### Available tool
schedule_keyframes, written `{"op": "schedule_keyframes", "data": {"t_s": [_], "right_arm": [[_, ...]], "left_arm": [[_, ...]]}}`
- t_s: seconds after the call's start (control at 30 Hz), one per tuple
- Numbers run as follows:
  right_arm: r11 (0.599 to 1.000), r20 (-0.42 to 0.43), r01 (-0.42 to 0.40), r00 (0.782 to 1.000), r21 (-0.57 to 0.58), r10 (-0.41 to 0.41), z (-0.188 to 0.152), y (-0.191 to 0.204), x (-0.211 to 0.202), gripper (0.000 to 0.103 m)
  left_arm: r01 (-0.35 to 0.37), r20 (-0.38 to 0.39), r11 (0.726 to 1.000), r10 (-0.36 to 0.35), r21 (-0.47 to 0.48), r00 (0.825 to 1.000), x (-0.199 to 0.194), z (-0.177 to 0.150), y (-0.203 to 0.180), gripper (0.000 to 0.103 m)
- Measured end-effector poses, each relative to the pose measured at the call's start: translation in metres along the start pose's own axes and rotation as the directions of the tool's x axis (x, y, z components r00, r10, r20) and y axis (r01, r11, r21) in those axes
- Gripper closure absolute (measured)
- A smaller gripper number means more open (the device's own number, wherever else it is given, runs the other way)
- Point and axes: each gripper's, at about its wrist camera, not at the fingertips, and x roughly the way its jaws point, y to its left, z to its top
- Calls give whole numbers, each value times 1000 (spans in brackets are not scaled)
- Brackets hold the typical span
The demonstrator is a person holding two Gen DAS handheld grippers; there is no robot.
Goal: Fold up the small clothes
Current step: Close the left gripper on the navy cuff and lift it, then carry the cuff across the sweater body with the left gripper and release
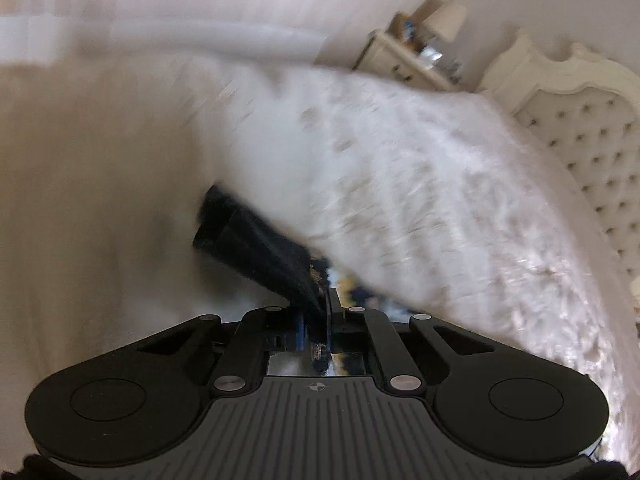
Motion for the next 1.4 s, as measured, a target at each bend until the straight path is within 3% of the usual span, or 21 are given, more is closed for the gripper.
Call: {"op": "schedule_keyframes", "data": {"t_s": [0.1,0.23,0.43,0.6,0.8,1.0,1.13,1.23,1.4], "right_arm": [[1000,8,-21,1000,6,21,0,-4,-2,0],[998,12,-49,999,33,49,-2,-15,-5,0],[991,42,-125,992,56,122,-2,-39,-14,0],[981,57,-183,982,70,179,1,-76,-23,0],[970,76,-227,972,90,221,2,-134,-33,0],[961,100,-240,969,139,227,-1,-189,-42,0],[960,109,-239,968,149,224,-5,-217,-50,0],[959,109,-237,969,154,222,-8,-231,-53,0],[953,105,-248,967,172,232,-11,-247,-53,0]], "left_arm": [[12,34,998,-14,66,999,-14,5,-25,95],[80,74,983,-93,164,993,-35,11,-77,95],[231,100,925,-272,302,957,-66,-3,-182,95],[348,58,861,-396,371,916,-81,-43,-276,95],[457,-64,784,-477,421,877,-65,-123,-379,95],[502,-231,732,-447,460,864,-20,-225,-444,95],[493,-332,719,-369,490,868,14,-284,-466,95],[496,-372,712,-342,497,863,25,-315,-479,95],[541,-414,664,-360,516,836,9,-346,-504,93]]}}
